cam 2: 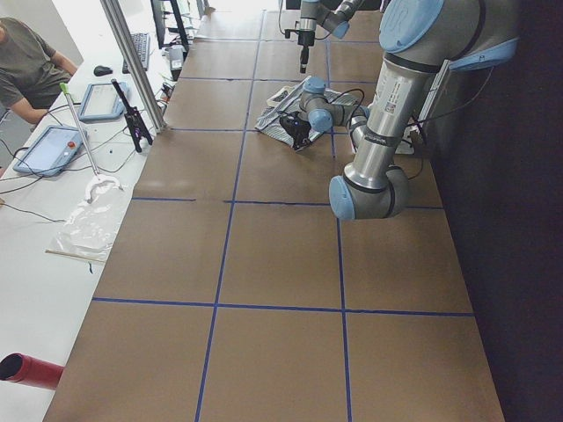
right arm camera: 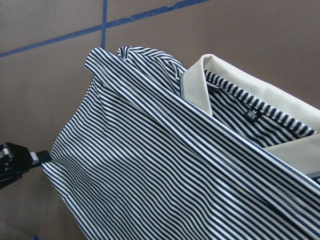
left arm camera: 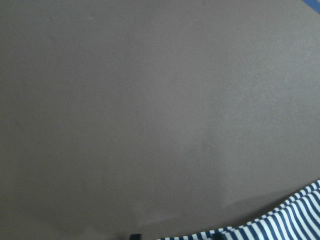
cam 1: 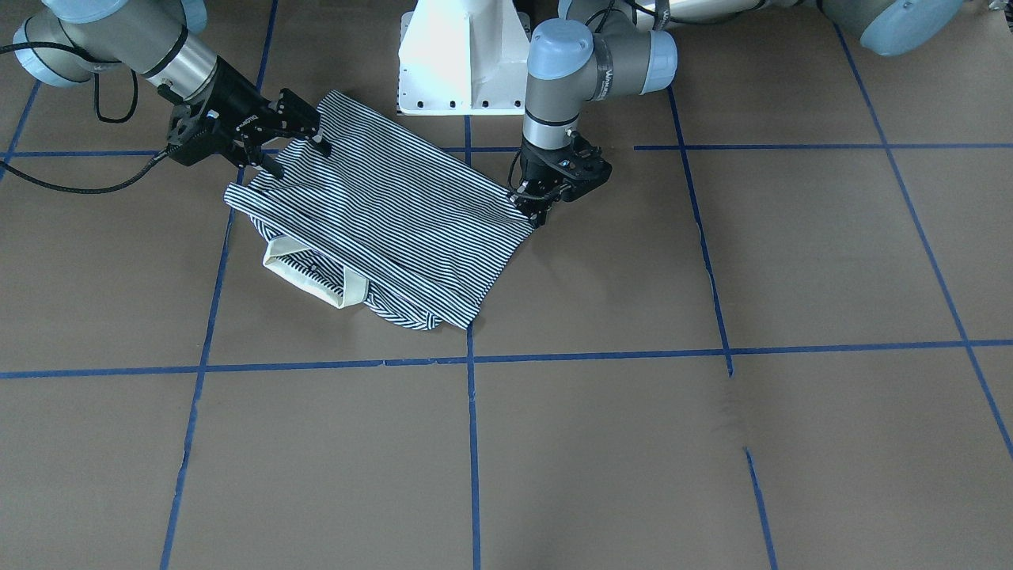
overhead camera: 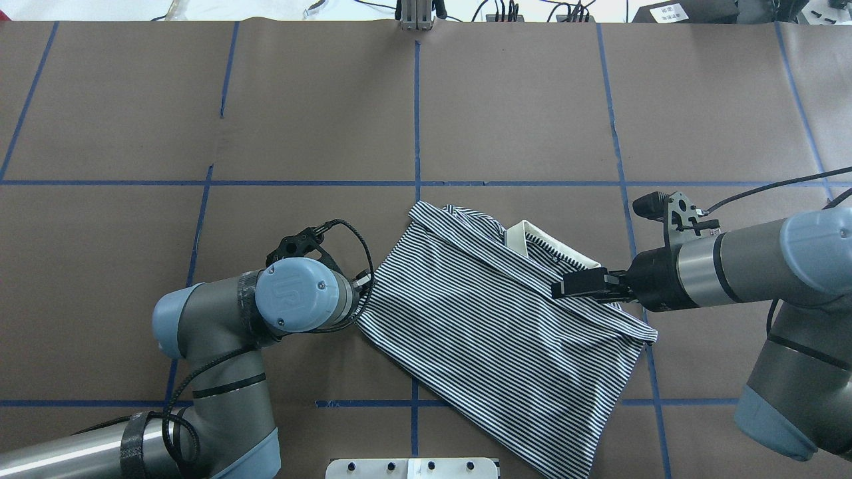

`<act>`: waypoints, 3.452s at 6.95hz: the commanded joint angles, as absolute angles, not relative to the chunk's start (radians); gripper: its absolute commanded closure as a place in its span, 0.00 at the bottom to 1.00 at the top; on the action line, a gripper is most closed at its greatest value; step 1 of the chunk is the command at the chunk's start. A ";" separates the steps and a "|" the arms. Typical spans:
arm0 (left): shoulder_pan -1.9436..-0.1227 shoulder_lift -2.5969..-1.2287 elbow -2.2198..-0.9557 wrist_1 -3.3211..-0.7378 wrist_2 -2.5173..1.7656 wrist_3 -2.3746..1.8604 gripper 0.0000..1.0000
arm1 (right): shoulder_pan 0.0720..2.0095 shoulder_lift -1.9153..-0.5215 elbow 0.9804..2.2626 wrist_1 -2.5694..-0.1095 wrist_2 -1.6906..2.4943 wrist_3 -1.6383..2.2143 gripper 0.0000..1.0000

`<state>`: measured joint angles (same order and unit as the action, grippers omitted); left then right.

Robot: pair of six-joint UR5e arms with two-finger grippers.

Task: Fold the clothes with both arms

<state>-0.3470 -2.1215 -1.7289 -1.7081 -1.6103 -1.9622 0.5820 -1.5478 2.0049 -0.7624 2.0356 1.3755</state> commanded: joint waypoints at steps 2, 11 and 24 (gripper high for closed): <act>-0.401 -2.129 -1.744 -1.700 -1.614 -1.888 1.00 | 0.584 -1.549 2.000 -0.764 2.034 1.376 0.00; -0.706 -2.515 -0.967 -2.265 -1.474 -1.580 1.00 | 0.584 -1.548 2.000 -0.761 2.026 1.376 0.00; -0.787 -2.126 -1.724 -1.864 -1.779 -1.267 0.00 | 0.318 -0.793 1.675 -1.908 1.743 1.235 0.00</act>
